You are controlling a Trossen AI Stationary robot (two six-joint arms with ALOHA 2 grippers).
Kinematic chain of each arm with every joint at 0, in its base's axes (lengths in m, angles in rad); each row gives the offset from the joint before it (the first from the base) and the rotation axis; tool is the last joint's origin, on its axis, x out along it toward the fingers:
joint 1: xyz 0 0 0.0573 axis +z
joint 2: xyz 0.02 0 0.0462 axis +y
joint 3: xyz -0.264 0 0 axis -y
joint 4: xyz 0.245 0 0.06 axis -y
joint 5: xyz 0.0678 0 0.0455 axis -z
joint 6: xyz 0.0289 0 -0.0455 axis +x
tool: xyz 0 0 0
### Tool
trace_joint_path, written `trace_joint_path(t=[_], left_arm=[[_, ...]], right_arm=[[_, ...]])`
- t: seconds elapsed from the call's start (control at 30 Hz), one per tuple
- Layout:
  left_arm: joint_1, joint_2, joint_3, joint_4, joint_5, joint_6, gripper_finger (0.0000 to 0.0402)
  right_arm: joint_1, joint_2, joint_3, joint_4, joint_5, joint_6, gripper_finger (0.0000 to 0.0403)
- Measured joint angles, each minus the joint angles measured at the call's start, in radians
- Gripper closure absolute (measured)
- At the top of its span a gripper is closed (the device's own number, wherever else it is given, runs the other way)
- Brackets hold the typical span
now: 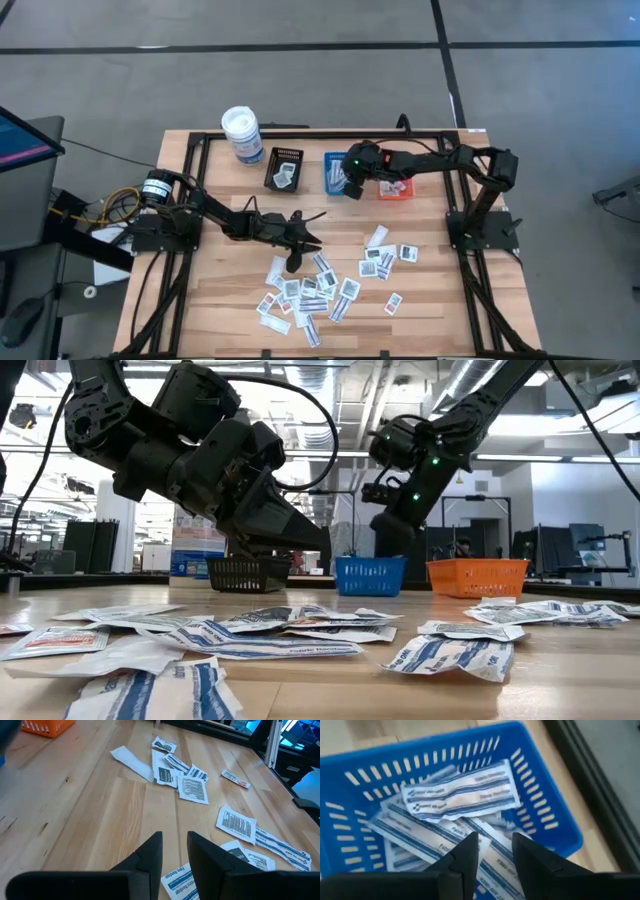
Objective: Pick & Place First Aid Supplies
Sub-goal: Put the blue bandage into the blue bin
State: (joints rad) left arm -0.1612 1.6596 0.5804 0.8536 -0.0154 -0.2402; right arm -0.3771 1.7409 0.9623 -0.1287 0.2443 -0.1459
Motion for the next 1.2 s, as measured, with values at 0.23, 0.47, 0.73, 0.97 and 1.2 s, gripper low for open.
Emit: trace_joint_path(t=[0.23,0.47,0.73,0.97,1.2], left_arm=[[0.000,0.000,0.000,0.000,0.000,0.029,0.0311],[0.000,0.000,0.000,0.000,0.000,0.029,0.0311],[0.000,0.000,0.000,0.000,0.000,0.034,0.0311],[0.000,0.000,0.000,0.000,0.000,0.034,0.0311],[0.000,0.000,0.000,0.000,0.000,0.034,0.0311]], right_arm=[[-0.032,-0.001,0.008,0.094,0.003,-0.039,0.0290],[-0.026,-0.015,0.081,-0.053,0.006,-0.015,0.0290],[0.042,0.035,0.157,-0.196,0.006,0.093,0.0290],[0.008,0.140,0.159,-0.163,0.018,0.147,0.0290],[-0.021,0.202,0.226,-0.197,-0.149,0.142,0.0290]])
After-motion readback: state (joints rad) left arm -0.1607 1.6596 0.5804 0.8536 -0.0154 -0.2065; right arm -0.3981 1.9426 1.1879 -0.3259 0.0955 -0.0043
